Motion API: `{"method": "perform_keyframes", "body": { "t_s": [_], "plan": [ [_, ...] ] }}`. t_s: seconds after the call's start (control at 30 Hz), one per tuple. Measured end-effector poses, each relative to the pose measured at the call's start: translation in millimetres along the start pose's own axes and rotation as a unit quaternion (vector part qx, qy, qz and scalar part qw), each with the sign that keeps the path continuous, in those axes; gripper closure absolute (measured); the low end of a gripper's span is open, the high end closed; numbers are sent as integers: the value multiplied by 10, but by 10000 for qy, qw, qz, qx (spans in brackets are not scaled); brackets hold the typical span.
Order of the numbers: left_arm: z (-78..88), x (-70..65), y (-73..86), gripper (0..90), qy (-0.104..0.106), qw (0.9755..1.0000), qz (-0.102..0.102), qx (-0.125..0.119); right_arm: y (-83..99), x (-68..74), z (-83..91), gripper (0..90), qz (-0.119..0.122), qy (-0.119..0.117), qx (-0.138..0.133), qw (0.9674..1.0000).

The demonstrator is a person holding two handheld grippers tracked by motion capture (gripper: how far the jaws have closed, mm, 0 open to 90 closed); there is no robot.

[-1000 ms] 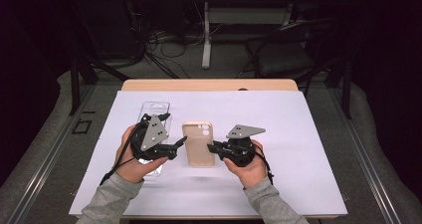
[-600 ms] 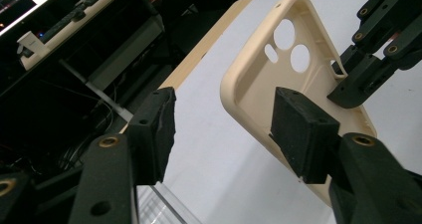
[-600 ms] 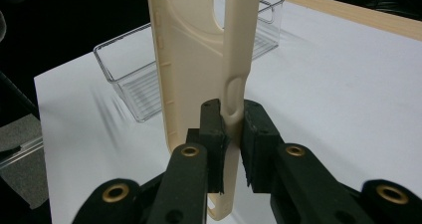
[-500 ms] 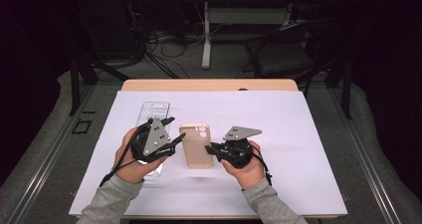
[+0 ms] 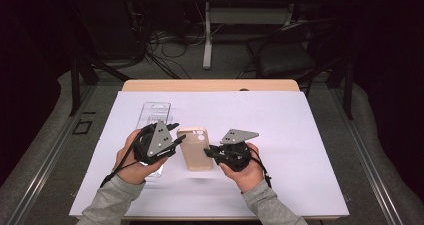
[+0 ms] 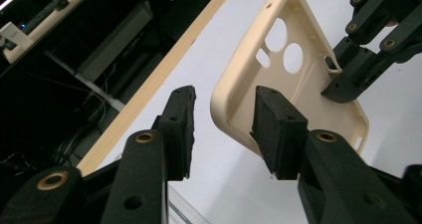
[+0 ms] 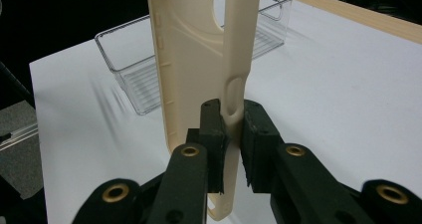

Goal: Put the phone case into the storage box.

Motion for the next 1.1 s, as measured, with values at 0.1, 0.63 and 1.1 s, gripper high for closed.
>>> {"method": "perform_keyframes", "body": {
  "t_s": [0.1, 0.63, 1.1],
  "plan": [
    [-4, -2, 5, 635, 36, 10000, 6, 31, 1, 6, -2, 815, 26, 11, 14, 10000],
    [-3, -8, 17, 730, 117, 9998, -39, 128, 7, 28, -17, 815, 193, 83, 87, 9997],
    [-6, -1, 27, 769, 121, 9997, -9, 195, 13, 36, -28, 815, 215, 71, 122, 9997]
  ]
}}
Point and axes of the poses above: each handheld gripper's, and its own axes: z roughly backward along the jaws, y roughly out of its underside, x roughly to its left, the point moved 4 cm from there along -z, roughly forward along the jaws, and after that the axes turned 3 degrees about -y, right-handed, at the moved point
